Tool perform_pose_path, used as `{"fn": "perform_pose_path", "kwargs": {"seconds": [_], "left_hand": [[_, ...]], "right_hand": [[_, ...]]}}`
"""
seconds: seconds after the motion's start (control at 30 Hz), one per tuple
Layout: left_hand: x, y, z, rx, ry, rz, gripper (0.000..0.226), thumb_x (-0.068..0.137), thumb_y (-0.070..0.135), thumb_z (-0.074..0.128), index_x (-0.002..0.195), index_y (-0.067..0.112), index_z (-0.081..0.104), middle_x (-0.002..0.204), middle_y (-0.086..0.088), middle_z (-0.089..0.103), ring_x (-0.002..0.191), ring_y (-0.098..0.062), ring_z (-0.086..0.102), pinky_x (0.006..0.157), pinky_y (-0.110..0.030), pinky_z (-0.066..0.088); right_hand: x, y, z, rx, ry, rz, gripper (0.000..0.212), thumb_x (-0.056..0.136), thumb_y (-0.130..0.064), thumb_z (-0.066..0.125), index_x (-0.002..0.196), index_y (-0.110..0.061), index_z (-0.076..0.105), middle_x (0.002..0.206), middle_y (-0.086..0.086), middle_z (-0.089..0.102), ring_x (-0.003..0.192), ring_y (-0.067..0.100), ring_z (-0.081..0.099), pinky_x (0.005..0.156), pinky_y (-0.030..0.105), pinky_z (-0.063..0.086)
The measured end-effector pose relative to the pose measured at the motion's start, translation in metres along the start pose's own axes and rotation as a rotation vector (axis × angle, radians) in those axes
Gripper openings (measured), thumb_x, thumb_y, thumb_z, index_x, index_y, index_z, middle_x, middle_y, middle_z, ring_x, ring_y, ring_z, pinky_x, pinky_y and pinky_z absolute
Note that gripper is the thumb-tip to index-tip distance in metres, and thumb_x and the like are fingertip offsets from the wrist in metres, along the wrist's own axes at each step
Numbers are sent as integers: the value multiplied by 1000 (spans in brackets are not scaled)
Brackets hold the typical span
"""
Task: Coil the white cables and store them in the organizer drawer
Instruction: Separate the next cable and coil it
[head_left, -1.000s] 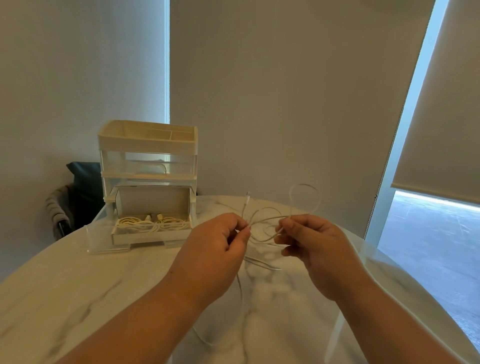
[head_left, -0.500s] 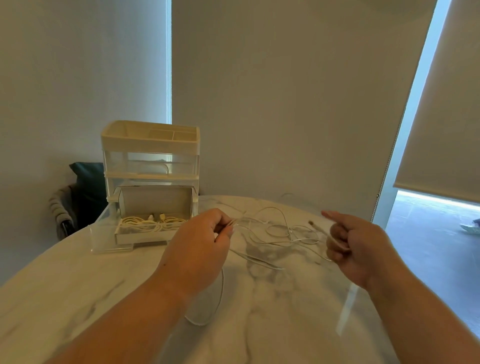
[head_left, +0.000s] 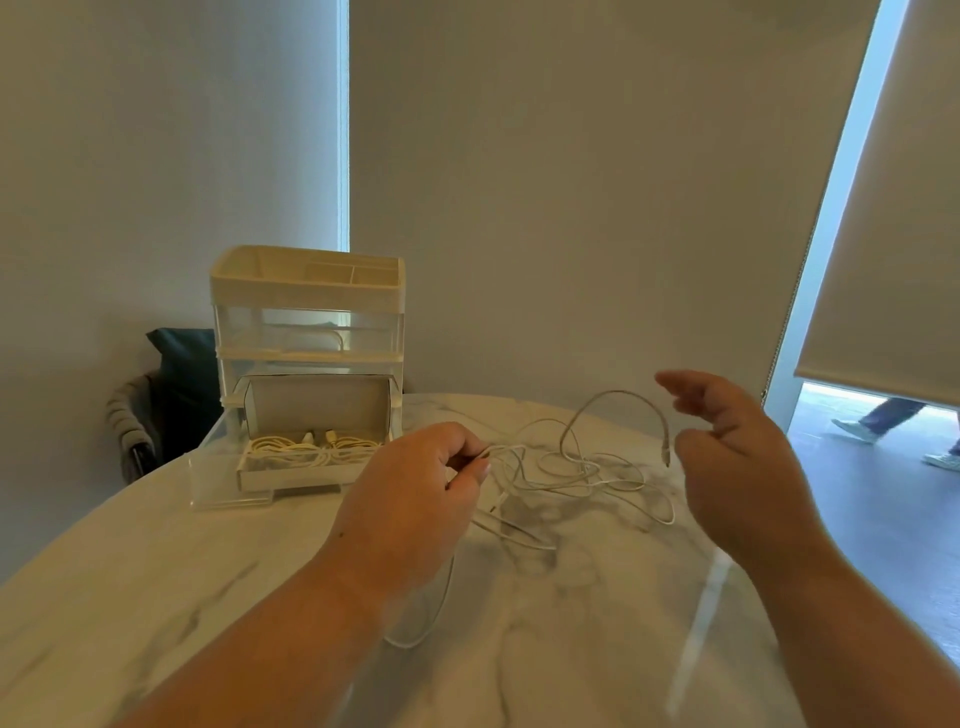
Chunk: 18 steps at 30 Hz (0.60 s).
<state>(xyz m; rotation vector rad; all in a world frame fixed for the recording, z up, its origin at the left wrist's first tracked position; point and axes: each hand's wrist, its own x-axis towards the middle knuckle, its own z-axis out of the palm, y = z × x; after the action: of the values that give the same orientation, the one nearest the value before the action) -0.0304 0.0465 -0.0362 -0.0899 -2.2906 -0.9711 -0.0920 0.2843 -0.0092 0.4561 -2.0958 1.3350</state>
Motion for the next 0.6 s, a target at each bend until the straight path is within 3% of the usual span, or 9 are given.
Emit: {"fn": "perform_pose_path", "kwargs": {"seconds": [0.07, 0.13, 0.2, 0.27, 0.33, 0.37, 0.5, 0.6], "left_hand": [[-1, 1, 0, 5, -7, 13, 9, 94, 30, 63, 89, 35, 69, 74, 20, 64, 70, 4, 58, 58, -12, 42], [-1, 2, -1, 27, -17, 20, 9, 94, 29, 64, 90, 35, 70, 76, 21, 64, 75, 4, 58, 61, -15, 46], [-2, 3, -1, 44, -24, 24, 9, 93, 30, 64, 93, 35, 71, 80, 22, 65, 78, 4, 59, 65, -15, 49], [-2, 4, -1, 45, -35, 26, 10, 93, 31, 64, 95, 35, 72, 83, 22, 66, 79, 3, 59, 66, -11, 46], [-2, 5, -2, 20, -37, 24, 9, 92, 32, 65, 95, 35, 73, 83, 22, 66, 81, 4, 59, 66, -11, 46], [-2, 5, -1, 8, -37, 25, 9, 92, 32, 65, 94, 35, 74, 82, 22, 66, 81, 4, 59, 67, -12, 47], [-4, 7, 1, 10, -65, 35, 8, 91, 39, 66, 94, 39, 72, 84, 23, 65, 81, 5, 59, 74, -21, 53], [-4, 8, 2, 11, -92, 40, 9, 91, 43, 64, 92, 39, 72, 82, 21, 67, 81, 4, 61, 75, -27, 55]], "right_hand": [[-3, -7, 2, 440, -54, 1, 34, 97, -7, 42, 112, -20, 69, 99, 0, 73, 102, 16, 66, 79, 22, 48], [-7, -7, 7, 633, -126, 31, 39, 97, -27, 34, 108, -16, 70, 89, 12, 71, 93, 25, 66, 77, 35, 48], [-10, -4, 10, 513, -101, 7, 44, 95, -36, 31, 104, -24, 73, 94, 7, 72, 94, 24, 65, 79, 37, 48], [-10, -5, 9, 279, -71, -44, 40, 98, -37, 34, 99, -33, 73, 97, -6, 73, 97, 14, 66, 79, 30, 50], [-9, -8, 5, 108, -54, -55, 19, 97, -36, 54, 96, -36, 73, 94, -14, 72, 93, 1, 64, 74, 19, 48], [-9, -10, 5, 40, -96, -36, 9, 93, -35, 65, 98, -37, 72, 94, -15, 71, 91, -4, 63, 73, 14, 46], [-22, -8, 26, -140, -497, 34, 28, 82, -32, 79, 99, -52, 67, 102, -21, 67, 93, -2, 62, 78, 19, 47], [-24, -3, 38, -195, -496, 17, 19, 84, -32, 76, 78, -48, 69, 88, -26, 67, 85, -4, 62, 76, 19, 47]]}}
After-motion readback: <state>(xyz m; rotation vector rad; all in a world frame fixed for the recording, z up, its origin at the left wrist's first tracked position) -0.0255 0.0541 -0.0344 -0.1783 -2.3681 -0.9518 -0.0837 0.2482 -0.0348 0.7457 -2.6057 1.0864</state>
